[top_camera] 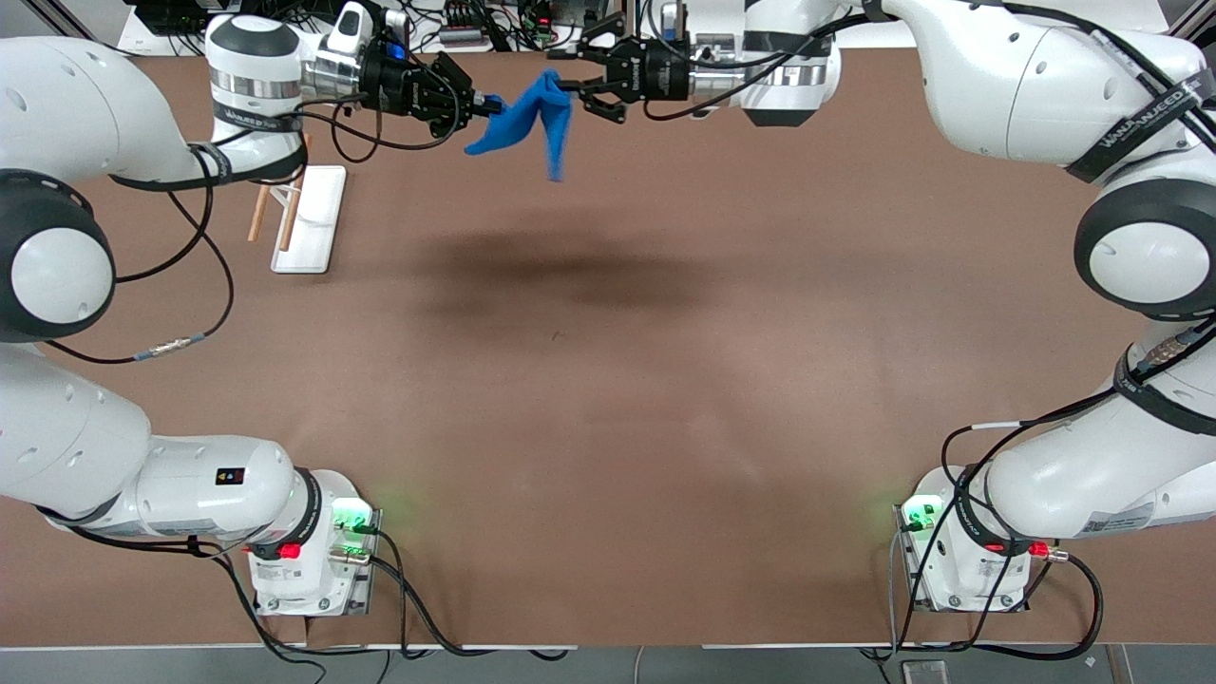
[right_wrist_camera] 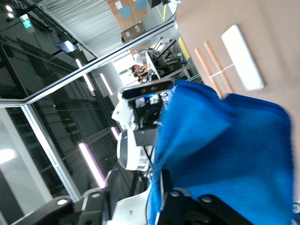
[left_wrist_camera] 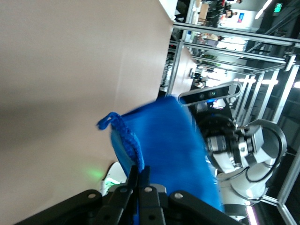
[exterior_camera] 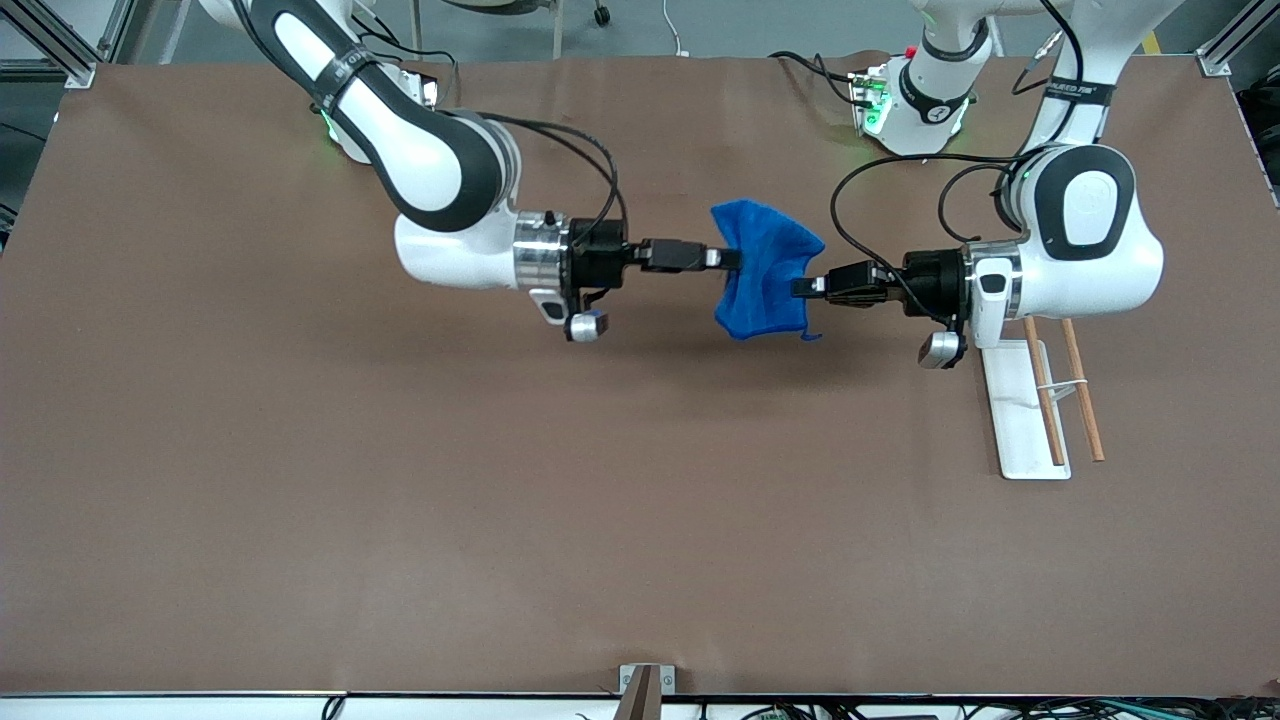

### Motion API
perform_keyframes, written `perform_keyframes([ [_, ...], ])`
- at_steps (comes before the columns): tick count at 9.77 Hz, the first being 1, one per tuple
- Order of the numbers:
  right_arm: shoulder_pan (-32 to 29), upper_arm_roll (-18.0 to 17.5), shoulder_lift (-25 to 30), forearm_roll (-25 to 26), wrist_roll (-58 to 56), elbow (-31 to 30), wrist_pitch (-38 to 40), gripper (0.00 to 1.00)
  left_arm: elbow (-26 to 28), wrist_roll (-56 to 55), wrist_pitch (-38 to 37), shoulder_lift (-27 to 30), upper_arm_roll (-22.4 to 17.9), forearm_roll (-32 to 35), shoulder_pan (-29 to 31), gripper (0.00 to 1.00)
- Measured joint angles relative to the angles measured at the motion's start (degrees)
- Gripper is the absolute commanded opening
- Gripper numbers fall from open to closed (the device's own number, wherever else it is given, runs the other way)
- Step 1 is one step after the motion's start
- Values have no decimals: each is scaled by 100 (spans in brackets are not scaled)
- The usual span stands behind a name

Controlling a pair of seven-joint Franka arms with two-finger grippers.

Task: Right arm passes towel to left arm to hang
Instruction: 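Grasp the towel with the left gripper beside the right gripper, then open the right gripper and carry the towel toward the rack with the left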

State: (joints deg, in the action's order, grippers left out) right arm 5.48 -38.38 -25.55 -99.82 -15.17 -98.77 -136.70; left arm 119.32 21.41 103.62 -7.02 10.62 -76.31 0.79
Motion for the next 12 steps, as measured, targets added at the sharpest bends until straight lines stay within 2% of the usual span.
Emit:
perform_keyframes([
  [3, -604, 179, -24, 1668, 0, -147, 43, 100, -419, -497, -21, 15, -230, 1230, 9, 0],
  [5, -782, 569, -38, 2887, -7, -275, 187, 100, -670, -664, -149, 22, -547, 2156, 12, 0],
  [6, -792, 892, -40, 3523, -6, -285, 454, 100, -923, -709, -413, 27, -821, 2722, 19, 0],
  [8, -824, 1752, -19, 4955, -37, -198, 1449, 100, -1388, -720, -816, 31, -1422, 3632, 57, 0],
  [10, -861, 2449, 124, 6181, -26, -93, 2035, 100, -1593, -715, -839, 0, -1888, 4001, 74, 0],
  [12, -858, 2932, 405, 7363, 162, -119, 2100, 100, -1832, -677, -822, -157, -2462, 4394, 68, 0],
])
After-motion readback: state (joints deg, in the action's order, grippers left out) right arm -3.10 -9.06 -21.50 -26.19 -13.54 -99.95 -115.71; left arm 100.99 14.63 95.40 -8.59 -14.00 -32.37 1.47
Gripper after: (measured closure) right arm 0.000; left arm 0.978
